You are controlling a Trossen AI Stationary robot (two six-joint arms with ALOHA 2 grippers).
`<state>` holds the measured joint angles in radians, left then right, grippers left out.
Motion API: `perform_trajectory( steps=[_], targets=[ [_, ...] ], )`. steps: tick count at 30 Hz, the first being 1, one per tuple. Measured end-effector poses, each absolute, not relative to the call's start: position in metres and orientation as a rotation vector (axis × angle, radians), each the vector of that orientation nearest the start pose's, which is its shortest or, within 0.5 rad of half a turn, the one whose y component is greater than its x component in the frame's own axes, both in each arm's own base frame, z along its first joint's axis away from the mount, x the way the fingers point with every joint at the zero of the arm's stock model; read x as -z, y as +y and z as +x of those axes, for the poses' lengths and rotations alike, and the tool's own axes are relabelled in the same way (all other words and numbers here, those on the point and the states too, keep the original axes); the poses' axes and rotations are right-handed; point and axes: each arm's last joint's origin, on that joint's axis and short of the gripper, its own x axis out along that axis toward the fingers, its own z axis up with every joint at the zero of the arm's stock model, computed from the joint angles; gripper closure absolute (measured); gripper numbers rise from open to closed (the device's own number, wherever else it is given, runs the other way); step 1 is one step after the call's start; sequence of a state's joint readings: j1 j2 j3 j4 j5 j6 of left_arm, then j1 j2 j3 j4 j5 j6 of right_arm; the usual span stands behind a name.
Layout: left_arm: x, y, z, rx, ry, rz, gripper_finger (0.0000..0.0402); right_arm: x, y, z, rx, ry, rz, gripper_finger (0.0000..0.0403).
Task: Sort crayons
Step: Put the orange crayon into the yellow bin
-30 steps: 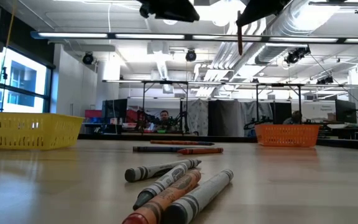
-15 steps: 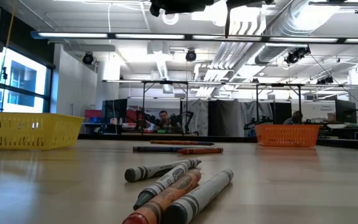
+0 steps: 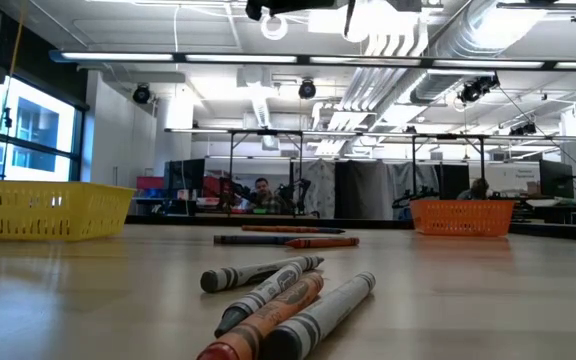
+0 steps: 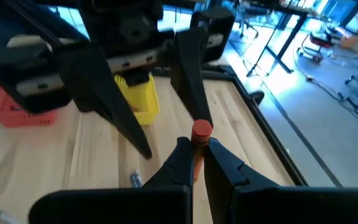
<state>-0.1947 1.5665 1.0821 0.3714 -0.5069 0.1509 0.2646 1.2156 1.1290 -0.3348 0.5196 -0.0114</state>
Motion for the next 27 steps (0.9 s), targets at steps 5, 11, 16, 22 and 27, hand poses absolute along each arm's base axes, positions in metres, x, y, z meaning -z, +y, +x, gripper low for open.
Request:
perform_trajectory(
  steps=[5, 11, 16, 22, 27],
  targets=[
    [-0.296, -0.055, 0.352, -0.304, 0.124, 0.177, 0.0204, -0.356, 0.056, 0.259, 0.224, 0.350, -0.188, 0.0396],
    [-0.301, -0.054, 0.353, -0.311, 0.082, 0.162, 0.0204, -0.360, 0.056, 0.260, 0.210, 0.314, -0.200, 0.0396],
    [-0.301, -0.049, 0.354, -0.319, 0.081, 0.161, 0.0204, -0.361, 0.057, 0.261, 0.191, 0.303, -0.198, 0.0396],
    [-0.301, -0.042, 0.354, -0.337, 0.081, 0.153, 0.0211, -0.362, 0.057, 0.261, 0.176, 0.290, -0.203, 0.0396],
    [-0.301, -0.042, 0.354, -0.334, 0.083, 0.154, 0.0261, -0.362, 0.057, 0.261, 0.179, 0.291, -0.204, 0.0396]
  ],
)
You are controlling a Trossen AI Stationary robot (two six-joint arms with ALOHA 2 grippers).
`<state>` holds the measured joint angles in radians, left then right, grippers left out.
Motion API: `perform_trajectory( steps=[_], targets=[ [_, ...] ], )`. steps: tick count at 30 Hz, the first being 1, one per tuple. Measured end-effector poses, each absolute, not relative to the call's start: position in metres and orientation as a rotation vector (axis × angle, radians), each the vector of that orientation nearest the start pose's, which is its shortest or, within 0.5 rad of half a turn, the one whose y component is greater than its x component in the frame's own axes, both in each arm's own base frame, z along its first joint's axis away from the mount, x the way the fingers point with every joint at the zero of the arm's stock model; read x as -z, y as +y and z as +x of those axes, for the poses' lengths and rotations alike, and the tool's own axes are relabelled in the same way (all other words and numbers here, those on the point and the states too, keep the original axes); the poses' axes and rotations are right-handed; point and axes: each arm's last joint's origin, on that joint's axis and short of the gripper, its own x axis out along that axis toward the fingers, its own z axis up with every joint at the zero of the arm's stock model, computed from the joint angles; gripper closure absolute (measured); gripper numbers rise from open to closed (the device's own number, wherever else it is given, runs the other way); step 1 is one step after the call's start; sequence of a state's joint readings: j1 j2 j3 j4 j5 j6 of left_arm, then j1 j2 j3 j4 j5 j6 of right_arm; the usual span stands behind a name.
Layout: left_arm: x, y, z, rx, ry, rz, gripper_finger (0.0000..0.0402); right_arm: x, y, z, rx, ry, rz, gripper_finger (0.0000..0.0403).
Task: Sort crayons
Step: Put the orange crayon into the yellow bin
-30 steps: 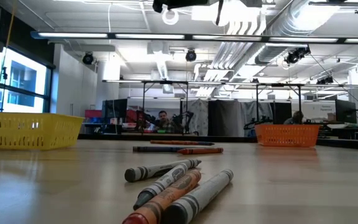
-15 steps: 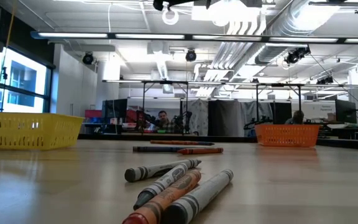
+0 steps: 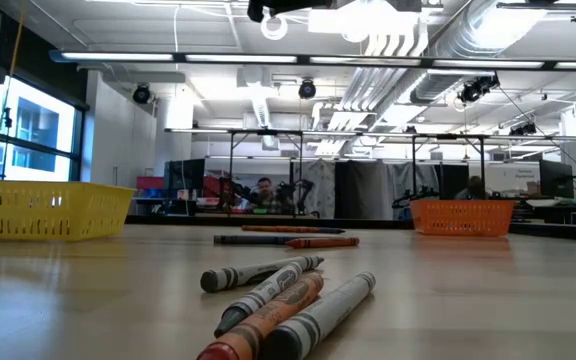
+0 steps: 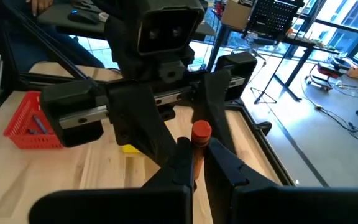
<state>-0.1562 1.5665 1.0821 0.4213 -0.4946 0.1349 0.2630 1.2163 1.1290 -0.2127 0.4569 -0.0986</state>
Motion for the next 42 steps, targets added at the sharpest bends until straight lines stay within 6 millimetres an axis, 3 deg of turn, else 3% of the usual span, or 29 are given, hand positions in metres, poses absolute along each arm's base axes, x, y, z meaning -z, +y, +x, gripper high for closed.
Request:
perform_trajectory(
  steps=[8, 17, 25, 30, 36, 42],
  targets=[
    [-0.299, -0.043, 0.355, -0.277, 0.094, 0.184, 0.0389, -0.361, 0.056, 0.261, 0.190, 0.296, -0.202, 0.0396],
    [-0.299, -0.044, 0.355, -0.241, 0.092, 0.181, 0.0396, -0.361, 0.057, 0.261, 0.188, 0.300, -0.192, 0.0389],
    [-0.299, -0.044, 0.355, -0.266, 0.088, 0.168, 0.0396, -0.355, 0.056, 0.259, 0.192, 0.357, -0.212, 0.0311],
    [-0.298, -0.039, 0.352, -0.409, 0.132, 0.200, 0.0396, -0.360, 0.051, 0.252, 0.306, 0.454, -0.212, 0.0276],
    [-0.293, -0.032, 0.314, -0.704, 0.428, 0.256, 0.0396, -0.352, 0.045, 0.235, 0.421, 0.644, -0.115, 0.0273],
    [-0.281, -0.025, 0.251, -0.826, 0.720, -0.106, 0.0396, -0.325, 0.042, 0.224, 0.504, 0.789, -0.065, 0.0273]
  ],
)
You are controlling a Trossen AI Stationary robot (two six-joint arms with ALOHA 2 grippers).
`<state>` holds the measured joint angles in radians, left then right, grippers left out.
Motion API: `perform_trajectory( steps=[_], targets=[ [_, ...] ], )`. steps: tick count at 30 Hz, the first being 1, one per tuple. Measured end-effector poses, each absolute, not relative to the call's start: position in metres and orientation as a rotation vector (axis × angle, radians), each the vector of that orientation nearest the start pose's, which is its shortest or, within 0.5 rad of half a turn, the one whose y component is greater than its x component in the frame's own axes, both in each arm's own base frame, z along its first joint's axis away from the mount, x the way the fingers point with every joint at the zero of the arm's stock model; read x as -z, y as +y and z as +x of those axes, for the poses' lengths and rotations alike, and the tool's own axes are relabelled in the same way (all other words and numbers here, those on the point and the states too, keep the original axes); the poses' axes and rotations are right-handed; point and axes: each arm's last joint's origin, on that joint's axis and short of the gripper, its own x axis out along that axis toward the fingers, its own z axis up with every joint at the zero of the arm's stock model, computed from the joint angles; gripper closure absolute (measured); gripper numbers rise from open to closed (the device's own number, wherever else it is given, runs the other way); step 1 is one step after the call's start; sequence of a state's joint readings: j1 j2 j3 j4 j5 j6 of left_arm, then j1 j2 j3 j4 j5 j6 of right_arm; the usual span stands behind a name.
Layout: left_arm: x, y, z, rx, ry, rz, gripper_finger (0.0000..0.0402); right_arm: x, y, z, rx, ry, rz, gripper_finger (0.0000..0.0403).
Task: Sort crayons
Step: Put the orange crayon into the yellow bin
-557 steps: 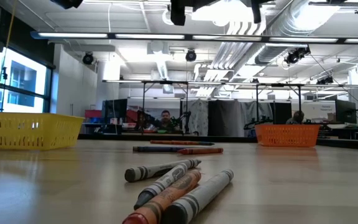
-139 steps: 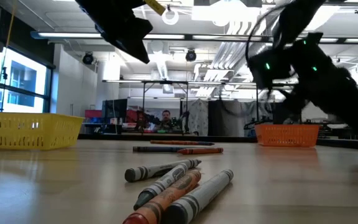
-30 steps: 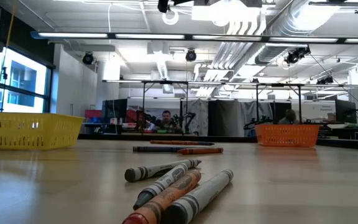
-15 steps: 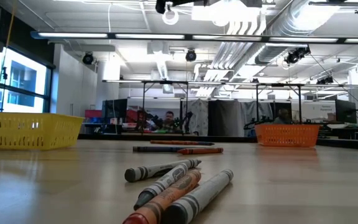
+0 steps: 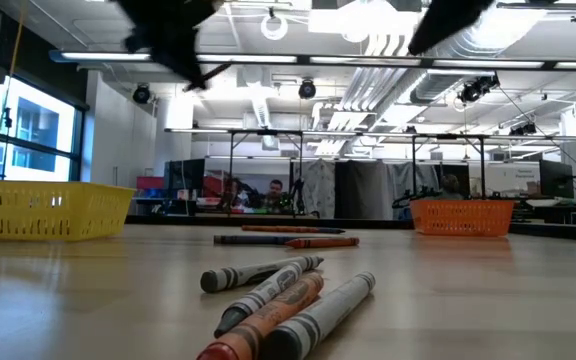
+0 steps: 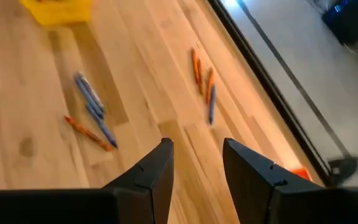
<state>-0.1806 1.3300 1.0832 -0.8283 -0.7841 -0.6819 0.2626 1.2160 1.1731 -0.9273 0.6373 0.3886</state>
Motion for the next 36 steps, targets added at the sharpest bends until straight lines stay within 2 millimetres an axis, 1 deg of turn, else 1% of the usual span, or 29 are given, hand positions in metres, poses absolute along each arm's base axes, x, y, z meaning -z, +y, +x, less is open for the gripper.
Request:
perform_trajectory(
  steps=[2, 6, 8, 15, 17, 20, 23, 28, 33, 36],
  targets=[
    [-0.275, -0.024, 0.232, -0.890, 0.834, -0.199, 0.0396, -0.319, 0.042, 0.222, 0.520, 0.811, -0.069, 0.0273],
    [-0.267, -0.025, 0.207, -0.994, 1.043, -0.347, 0.0396, -0.310, 0.042, 0.222, 0.525, 0.829, -0.075, 0.0273],
    [-0.262, -0.027, 0.201, -1.014, 1.119, -0.410, 0.0396, -0.307, 0.042, 0.222, 0.526, 0.833, -0.077, 0.0272],
    [-0.235, -0.034, 0.191, -0.980, 1.300, -0.545, 0.0396, -0.304, 0.042, 0.223, 0.523, 0.825, -0.080, 0.0272],
    [-0.226, -0.036, 0.189, -0.976, 1.327, -0.593, 0.0396, -0.304, 0.042, 0.223, 0.523, 0.824, -0.080, 0.0272],
    [-0.214, -0.038, 0.185, -0.962, 1.361, -0.609, 0.0396, -0.304, 0.042, 0.223, 0.523, 0.824, -0.080, 0.0272],
    [-0.203, -0.040, 0.184, -0.952, 1.356, -0.634, 0.0396, -0.304, 0.042, 0.223, 0.523, 0.824, -0.080, 0.0272],
    [-0.195, -0.042, 0.183, -0.933, 1.342, -0.637, 0.0396, -0.305, 0.042, 0.224, 0.523, 0.819, -0.077, 0.0272],
    [-0.192, -0.042, 0.183, -0.933, 1.334, -0.640, 0.0395, -0.305, 0.042, 0.224, 0.522, 0.810, -0.072, 0.0272],
    [-0.192, -0.041, 0.183, -0.945, 1.320, -0.648, 0.0384, -0.305, 0.042, 0.224, 0.522, 0.810, -0.072, 0.0272]
  ],
)
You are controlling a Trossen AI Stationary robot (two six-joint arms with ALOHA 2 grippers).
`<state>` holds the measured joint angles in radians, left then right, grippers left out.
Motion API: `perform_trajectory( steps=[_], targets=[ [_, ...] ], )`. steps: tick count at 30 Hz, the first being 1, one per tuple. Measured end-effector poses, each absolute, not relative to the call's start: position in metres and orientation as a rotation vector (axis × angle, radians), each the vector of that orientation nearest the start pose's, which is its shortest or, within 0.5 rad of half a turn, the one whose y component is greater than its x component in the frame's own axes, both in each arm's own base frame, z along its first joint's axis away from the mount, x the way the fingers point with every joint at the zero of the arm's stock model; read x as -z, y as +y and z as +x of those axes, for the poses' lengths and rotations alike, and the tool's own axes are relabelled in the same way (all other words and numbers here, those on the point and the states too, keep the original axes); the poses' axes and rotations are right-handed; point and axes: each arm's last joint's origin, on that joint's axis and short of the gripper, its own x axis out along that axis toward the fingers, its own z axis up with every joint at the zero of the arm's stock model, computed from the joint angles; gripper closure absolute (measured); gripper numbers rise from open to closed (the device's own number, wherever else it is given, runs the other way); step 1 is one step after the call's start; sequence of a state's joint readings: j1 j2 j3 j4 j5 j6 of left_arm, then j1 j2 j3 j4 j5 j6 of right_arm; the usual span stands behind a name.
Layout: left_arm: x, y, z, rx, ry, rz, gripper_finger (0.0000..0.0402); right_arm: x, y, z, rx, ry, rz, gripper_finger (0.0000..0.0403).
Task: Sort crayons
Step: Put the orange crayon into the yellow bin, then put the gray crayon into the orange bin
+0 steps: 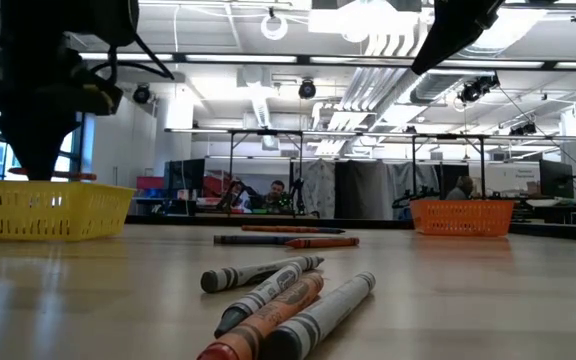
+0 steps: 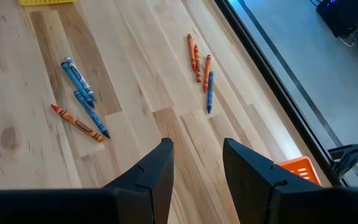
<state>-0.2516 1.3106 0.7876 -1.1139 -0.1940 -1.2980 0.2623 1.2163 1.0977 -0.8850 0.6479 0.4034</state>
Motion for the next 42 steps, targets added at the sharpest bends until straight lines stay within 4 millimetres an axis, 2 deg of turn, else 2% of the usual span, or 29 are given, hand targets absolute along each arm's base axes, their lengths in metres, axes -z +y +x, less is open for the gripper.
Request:
perform_trajectory(
  steps=[12, 18, 23, 27, 32, 36, 39, 42],
  targets=[
    [-0.192, -0.040, 0.185, -0.878, 1.374, -0.665, 0.0311, -0.305, 0.042, 0.224, 0.522, 0.811, -0.073, 0.0272],
    [-0.192, -0.043, 0.184, -0.808, 1.440, -0.684, 0.0306, -0.303, 0.043, 0.222, 0.478, 0.858, -0.058, 0.0272],
    [-0.194, -0.042, 0.186, -0.804, 1.421, -0.663, 0.0314, -0.298, 0.045, 0.216, 0.402, 0.968, 0.043, 0.0272],
    [-0.206, -0.041, 0.194, -0.797, 1.331, -0.574, 0.0319, -0.295, 0.044, 0.211, 0.440, 1.011, 0.095, 0.0272],
    [-0.232, -0.042, 0.209, -0.765, 1.202, -0.534, 0.0319, -0.293, 0.044, 0.206, 0.469, 1.066, 0.181, 0.0272],
    [-0.254, -0.048, 0.227, -0.653, 1.045, -0.496, 0.0319, -0.289, 0.048, 0.201, 0.480, 1.122, 0.298, 0.0272],
    [-0.266, -0.055, 0.243, -0.524, 0.896, -0.456, 0.0319, -0.271, 0.056, 0.195, 0.485, 1.191, 0.394, 0.0272],
    [-0.276, -0.061, 0.258, -0.393, 0.748, -0.407, 0.0319, -0.242, 0.068, 0.188, 0.441, 1.294, 0.540, 0.0272]
  ],
)
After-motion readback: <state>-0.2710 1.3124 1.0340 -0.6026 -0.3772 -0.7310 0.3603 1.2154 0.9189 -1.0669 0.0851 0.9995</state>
